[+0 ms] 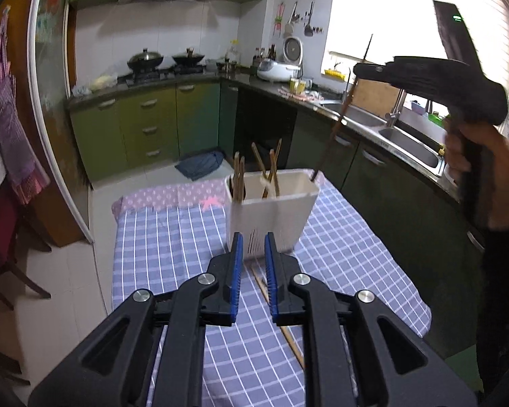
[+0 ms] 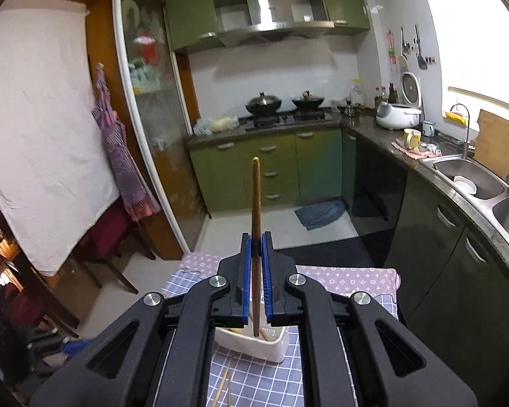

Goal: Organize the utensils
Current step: 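Lower the chopstick into the holder and open the right gripper, then move both grippers back down to the remaining chopsticks on the cloth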

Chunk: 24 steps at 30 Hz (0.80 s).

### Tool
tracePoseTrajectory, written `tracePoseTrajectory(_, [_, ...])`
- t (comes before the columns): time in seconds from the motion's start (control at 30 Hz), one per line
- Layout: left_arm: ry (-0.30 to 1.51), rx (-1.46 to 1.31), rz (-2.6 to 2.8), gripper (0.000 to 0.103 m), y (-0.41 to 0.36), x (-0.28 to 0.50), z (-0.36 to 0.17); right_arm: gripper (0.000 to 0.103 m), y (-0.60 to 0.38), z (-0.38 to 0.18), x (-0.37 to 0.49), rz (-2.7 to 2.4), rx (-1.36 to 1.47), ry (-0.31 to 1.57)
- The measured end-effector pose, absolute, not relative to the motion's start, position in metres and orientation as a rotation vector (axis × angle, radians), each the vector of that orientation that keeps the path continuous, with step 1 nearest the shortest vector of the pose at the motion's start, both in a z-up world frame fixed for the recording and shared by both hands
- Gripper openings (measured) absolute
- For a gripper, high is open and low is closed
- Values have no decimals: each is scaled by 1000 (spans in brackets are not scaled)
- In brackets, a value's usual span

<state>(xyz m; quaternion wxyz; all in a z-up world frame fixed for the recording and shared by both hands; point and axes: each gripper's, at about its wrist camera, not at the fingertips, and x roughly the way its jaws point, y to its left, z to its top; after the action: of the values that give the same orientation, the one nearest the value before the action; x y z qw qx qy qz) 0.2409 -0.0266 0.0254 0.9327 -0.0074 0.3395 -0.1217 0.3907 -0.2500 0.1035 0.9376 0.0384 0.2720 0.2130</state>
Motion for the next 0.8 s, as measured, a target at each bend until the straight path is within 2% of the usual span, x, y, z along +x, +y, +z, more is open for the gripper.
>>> tracePoseTrajectory(0.33, [758, -28, -247, 12, -21, 239, 4, 7, -216, 25, 427, 428, 11, 722])
tracePoseTrajectory(0.5, [803, -14, -257, 13, -33, 244, -9, 9, -220, 30, 415, 455, 25, 698])
tracePoseTrajectory(0.57, [831, -14, -262, 21, -39, 248, -16, 13, -227, 37, 402, 468, 34, 676])
tracePoseTrajectory(0.63, [861, -15, -268, 21, -45, 252, -25, 23, -235, 42, 384, 476, 32, 659])
tracePoseTrajectory(0.8, [950, -12, -278, 21, -64, 270, -52, 27, -254, 37, 345, 510, 19, 660])
